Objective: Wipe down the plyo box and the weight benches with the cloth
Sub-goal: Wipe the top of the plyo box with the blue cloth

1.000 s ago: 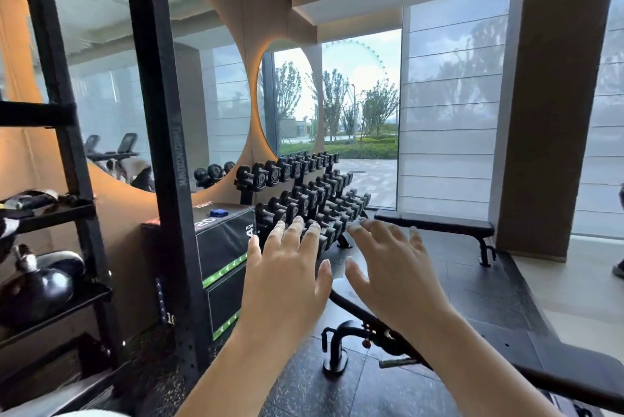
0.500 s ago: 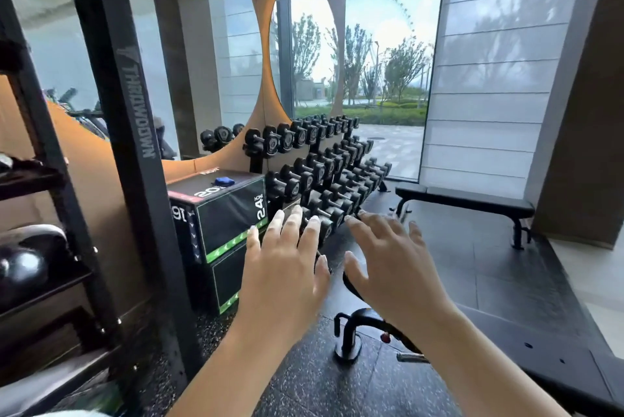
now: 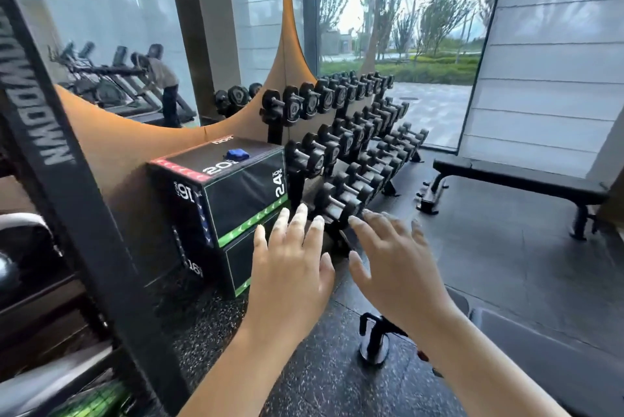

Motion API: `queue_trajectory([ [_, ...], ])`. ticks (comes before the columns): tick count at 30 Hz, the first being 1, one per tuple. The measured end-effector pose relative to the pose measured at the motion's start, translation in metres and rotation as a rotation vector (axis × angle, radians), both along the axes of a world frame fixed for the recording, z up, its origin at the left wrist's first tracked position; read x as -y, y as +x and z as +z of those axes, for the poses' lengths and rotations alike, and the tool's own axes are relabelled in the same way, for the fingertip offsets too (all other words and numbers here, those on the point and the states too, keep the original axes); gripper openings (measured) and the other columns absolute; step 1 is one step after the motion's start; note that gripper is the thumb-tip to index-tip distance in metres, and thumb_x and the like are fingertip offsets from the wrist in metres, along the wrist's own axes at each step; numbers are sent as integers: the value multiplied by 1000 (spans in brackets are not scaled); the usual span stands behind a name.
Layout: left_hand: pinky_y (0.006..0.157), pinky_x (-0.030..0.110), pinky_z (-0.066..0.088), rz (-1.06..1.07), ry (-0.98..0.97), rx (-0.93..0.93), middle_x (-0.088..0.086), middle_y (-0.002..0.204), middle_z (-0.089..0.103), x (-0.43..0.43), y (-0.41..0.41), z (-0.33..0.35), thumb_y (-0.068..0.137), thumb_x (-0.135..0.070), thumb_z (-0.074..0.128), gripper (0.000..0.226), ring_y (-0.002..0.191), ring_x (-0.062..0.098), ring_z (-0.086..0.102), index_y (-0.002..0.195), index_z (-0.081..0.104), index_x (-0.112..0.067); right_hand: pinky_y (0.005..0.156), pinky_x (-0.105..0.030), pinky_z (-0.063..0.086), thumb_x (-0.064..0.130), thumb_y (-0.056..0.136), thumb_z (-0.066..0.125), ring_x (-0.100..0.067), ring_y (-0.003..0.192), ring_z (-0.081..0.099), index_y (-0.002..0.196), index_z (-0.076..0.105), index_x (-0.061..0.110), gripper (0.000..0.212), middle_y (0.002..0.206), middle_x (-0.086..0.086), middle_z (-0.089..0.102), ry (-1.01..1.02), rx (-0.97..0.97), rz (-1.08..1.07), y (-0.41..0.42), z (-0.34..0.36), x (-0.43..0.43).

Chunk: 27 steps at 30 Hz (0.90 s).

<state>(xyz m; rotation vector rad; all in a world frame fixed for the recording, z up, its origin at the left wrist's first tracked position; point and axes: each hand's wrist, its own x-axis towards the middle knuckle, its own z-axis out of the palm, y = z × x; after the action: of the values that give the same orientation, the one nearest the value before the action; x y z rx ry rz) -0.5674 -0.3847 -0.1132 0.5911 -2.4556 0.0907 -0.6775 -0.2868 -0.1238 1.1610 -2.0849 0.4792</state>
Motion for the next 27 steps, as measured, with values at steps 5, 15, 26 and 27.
queue_trajectory([
  [5, 87, 55, 45, 52, 7, 14, 13, 120, 61, 44, -83, -18, 80, -32, 36, 48, 111, 32, 58, 112, 63, -10, 83, -57, 50, 30, 71, 65, -27, 101, 64, 109, 67, 13, 42, 107, -7, 68, -8, 3, 28, -88, -16, 48],
  [15, 88, 55, 44, 166, 25, -23, 13, 120, 61, 123, -224, -24, 80, -31, 37, 46, 111, 32, 57, 112, 62, -10, 86, -58, 46, 27, 67, 78, -28, 101, 65, 110, 67, 13, 46, 108, -8, 68, -22, 20, 163, -243, -21, 149],
  [26, 88, 55, 44, 262, 68, 6, 13, 119, 62, 267, -306, -61, 79, -32, 40, 46, 111, 32, 58, 112, 63, -10, 85, -59, 46, 26, 71, 73, -29, 103, 64, 110, 67, 11, 43, 110, -9, 67, 43, 95, 256, -327, -54, 298],
  [27, 88, 56, 44, 266, 67, -9, 13, 119, 62, 285, -313, -63, 79, -30, 44, 43, 111, 32, 58, 111, 64, -9, 85, -60, 46, 24, 68, 78, -30, 102, 64, 110, 67, 11, 45, 109, -10, 68, 49, 87, 254, -335, -55, 315],
])
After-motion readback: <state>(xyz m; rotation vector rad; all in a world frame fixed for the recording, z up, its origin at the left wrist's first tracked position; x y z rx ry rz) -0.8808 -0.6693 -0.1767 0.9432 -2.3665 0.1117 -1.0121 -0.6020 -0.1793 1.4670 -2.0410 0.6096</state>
